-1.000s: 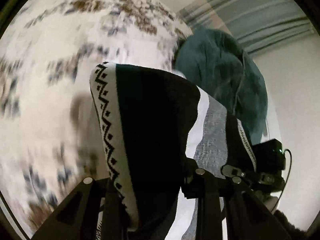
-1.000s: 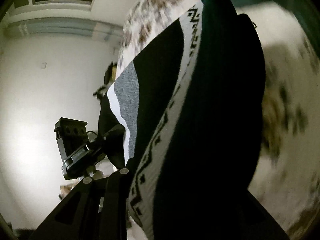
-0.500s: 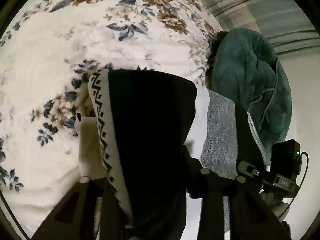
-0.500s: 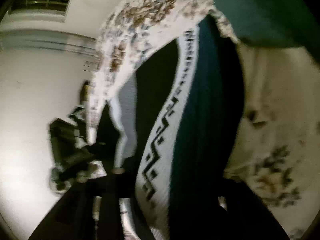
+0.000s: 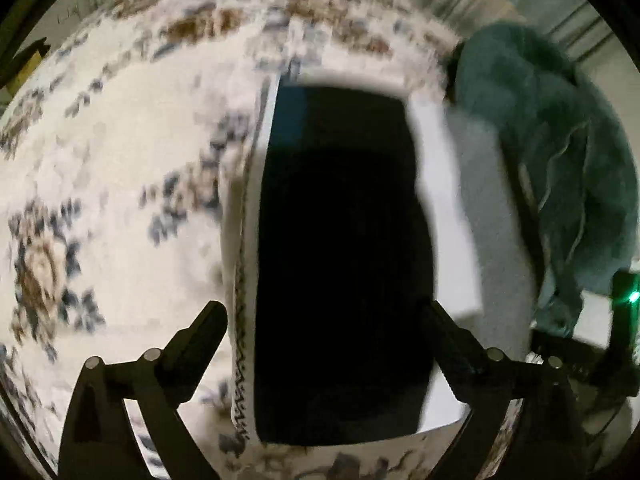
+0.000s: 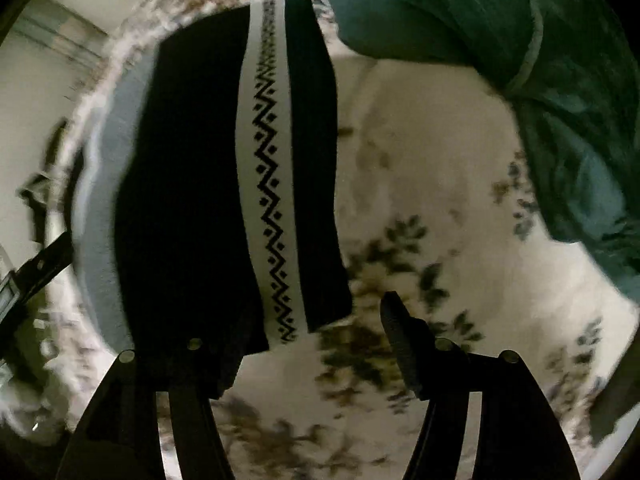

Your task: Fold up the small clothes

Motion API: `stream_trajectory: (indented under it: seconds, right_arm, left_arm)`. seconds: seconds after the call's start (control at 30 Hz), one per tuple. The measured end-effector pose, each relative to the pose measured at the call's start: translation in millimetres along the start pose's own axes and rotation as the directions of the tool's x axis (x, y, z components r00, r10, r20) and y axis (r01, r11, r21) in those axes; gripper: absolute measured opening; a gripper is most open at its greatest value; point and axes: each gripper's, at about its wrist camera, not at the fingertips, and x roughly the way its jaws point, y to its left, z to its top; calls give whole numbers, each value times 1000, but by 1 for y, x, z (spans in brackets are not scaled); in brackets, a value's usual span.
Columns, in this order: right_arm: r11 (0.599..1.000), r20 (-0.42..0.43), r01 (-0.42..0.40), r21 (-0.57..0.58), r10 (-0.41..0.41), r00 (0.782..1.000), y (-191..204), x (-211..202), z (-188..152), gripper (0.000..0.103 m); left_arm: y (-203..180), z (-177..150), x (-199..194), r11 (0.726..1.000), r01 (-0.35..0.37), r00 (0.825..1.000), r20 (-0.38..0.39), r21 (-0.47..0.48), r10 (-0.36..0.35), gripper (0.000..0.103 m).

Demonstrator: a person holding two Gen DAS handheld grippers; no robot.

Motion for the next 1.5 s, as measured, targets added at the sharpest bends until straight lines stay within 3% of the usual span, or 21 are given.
stream_trajectory:
  seconds: [0.1,0.13,0.17,0.2,0.33,0.53,0.73,1.17,1.23,1.5]
  right_arm:
    - [993,37,115,-37,-114,993,11,-7,-6,69]
    - [990,57,137,-44,-134,989,14,-14,-10,75]
    - [987,78,156,-45,-152,985,20,-21,-11,93]
    - [983,101,176,-45,-171,980,24,-29,-13,103]
    - [961,228,272,-53,-253,940,46,-72,-31,103]
    - [952,354,306,-24,-279,893,72,-158,-68,103]
    - [945,459,328,3,-293,839,91,-247,-125,103]
    - [953,651,303,13,-238,721,119,-436,-276,103]
    - [958,668,287,16,-224,709,120,-458,-298,103]
    - [971,709,240,1,-170,684,113,-520,-372,103]
  left_arm:
    - [-1,-12,-6,999,-17,1000,18,-31,18,99]
    - [-3,-14,-11,999,-24,999,30,-35,25,99]
    - [-6,-16,-17,999,-33,998,43,-35,35,99]
    - [-11,-19,-25,998,-49,997,63,-28,51,99]
    - [-33,-29,-60,991,-129,983,136,15,126,101]
    - [-66,-53,-137,977,-208,954,231,55,190,103]
    - [-91,-86,-221,974,-220,931,310,60,191,103]
    - [-134,-186,-380,969,-236,879,442,75,180,103]
    - [-143,-202,-403,966,-247,864,469,80,182,103]
    - [-165,-247,-454,967,-241,838,521,86,163,103]
